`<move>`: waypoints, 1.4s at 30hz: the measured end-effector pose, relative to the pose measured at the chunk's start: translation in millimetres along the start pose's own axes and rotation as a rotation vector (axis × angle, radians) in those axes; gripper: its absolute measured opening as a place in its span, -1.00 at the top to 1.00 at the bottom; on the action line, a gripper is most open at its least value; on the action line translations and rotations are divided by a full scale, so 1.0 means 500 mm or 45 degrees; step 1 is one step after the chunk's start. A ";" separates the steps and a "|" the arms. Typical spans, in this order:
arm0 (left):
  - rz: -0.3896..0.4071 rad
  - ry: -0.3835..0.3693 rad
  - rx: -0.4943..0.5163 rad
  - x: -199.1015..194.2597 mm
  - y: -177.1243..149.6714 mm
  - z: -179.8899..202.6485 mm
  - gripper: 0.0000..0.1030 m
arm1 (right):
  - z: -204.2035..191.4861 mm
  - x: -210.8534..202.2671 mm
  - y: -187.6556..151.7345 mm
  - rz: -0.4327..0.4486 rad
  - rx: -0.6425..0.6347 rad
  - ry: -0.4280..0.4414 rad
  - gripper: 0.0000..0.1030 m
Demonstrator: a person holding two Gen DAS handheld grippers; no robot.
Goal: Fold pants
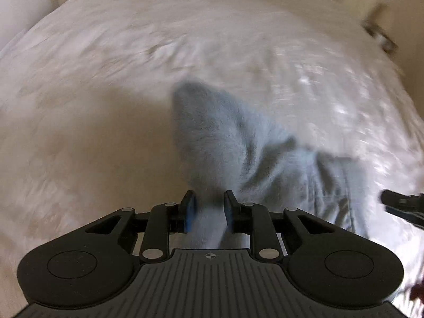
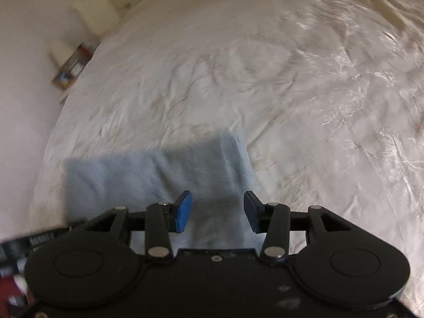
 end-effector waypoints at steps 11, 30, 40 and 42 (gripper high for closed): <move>0.037 -0.067 0.214 -0.085 -0.172 0.007 0.57 | -0.019 -0.009 -0.153 -0.221 -0.106 0.016 0.04; -0.255 0.031 0.200 0.058 -0.257 0.022 0.55 | -0.114 0.099 -0.259 -0.450 -0.243 -0.148 -0.25; -0.411 0.031 0.204 0.006 -0.343 -0.002 0.53 | -0.150 0.028 -0.367 -0.587 -0.288 -0.125 0.16; -0.437 0.024 0.198 -0.010 -0.369 -0.015 0.53 | -0.148 0.002 -0.406 -0.615 -0.253 -0.108 0.17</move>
Point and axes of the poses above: each gripper's, at about its wrist camera, not at the fingertips, and x roughly the way its jaws point, z to its right, y to its top, the point moved 4 cm from there along x, roughly the way its jaws point, and after that the axes turned 15 degrees about -x, right-handed, at the moved point
